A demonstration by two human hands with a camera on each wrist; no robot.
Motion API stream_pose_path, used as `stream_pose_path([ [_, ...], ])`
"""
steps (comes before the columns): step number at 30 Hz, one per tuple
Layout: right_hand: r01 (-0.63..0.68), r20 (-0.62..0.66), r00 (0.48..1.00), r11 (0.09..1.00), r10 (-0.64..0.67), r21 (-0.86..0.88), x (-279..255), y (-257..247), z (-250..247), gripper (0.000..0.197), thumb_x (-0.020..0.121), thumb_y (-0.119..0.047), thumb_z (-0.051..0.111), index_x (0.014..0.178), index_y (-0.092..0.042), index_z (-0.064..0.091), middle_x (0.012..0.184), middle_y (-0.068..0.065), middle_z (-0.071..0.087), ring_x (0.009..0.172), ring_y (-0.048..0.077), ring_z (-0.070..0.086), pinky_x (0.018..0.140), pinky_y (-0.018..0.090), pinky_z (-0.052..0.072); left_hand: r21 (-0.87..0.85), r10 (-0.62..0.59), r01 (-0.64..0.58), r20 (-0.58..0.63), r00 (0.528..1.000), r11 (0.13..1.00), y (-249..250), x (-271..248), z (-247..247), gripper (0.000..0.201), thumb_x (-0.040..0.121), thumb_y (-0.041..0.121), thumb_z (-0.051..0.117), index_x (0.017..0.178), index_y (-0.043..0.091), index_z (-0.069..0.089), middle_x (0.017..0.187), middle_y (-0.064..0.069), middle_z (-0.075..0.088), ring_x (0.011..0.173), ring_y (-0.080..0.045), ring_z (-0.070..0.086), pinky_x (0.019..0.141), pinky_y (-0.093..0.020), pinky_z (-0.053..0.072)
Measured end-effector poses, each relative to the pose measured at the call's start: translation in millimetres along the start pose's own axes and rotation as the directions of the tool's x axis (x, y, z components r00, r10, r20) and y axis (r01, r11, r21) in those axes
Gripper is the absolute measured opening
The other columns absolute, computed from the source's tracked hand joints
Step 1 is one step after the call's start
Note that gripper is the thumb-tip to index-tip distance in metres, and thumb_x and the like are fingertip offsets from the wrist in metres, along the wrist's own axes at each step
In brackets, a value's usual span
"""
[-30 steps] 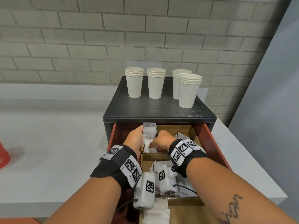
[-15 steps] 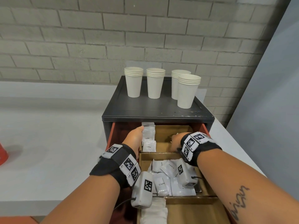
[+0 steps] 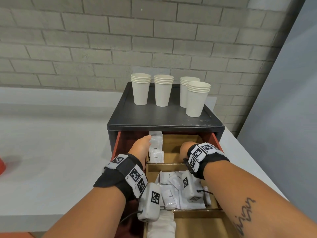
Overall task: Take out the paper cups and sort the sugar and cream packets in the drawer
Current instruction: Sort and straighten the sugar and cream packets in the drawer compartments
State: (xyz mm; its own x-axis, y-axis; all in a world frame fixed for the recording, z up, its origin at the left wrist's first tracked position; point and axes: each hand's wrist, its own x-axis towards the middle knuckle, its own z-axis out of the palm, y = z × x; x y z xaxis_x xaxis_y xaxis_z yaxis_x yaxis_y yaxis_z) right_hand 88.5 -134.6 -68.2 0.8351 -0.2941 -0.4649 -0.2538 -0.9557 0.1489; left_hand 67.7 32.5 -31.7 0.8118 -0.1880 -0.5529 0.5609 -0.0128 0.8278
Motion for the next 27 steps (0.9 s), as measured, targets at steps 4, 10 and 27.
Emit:
stream_pose_path([
  [4,-0.07,0.033,0.997,0.992,0.067,0.109,-4,1,-1,0.041,0.085,-0.027,0.062,0.121,-0.006,0.059,0.127,0.011,0.058,0.117,0.027,0.057,0.097,0.035,0.047,-0.036,0.035,-0.035,-0.017,0.999,0.999,-1,5,-2,0.05,0.1,0.033,0.038,0.145,0.012,0.033,0.15,-0.008,0.034,0.139,-0.027,0.03,0.114,-0.042,0.022],
  [10,0.054,-0.152,0.988,0.889,0.018,0.455,-21,7,-7,0.024,0.084,-0.011,0.062,0.106,-0.001,0.063,0.095,0.01,0.059,0.092,0.026,0.062,0.08,0.03,0.052,-0.116,0.111,-0.12,-0.081,0.991,0.986,7,3,-3,0.028,0.097,0.016,0.047,0.122,0.005,0.054,0.089,-0.002,0.055,0.084,-0.015,0.054,0.089,-0.029,0.041],
  [27,0.217,-0.172,0.9,0.071,-0.4,0.973,-66,-20,-11,0.064,0.08,0.015,0.038,0.131,-0.025,0.041,0.118,0.016,0.049,0.1,0.028,0.056,0.069,0.033,0.051,-0.063,0.017,0.006,0.365,0.931,0.998,-9,1,1,0.033,0.094,0.011,0.047,0.127,0.015,0.05,0.112,-0.015,0.061,0.096,-0.027,0.064,0.055,-0.028,0.058],
])
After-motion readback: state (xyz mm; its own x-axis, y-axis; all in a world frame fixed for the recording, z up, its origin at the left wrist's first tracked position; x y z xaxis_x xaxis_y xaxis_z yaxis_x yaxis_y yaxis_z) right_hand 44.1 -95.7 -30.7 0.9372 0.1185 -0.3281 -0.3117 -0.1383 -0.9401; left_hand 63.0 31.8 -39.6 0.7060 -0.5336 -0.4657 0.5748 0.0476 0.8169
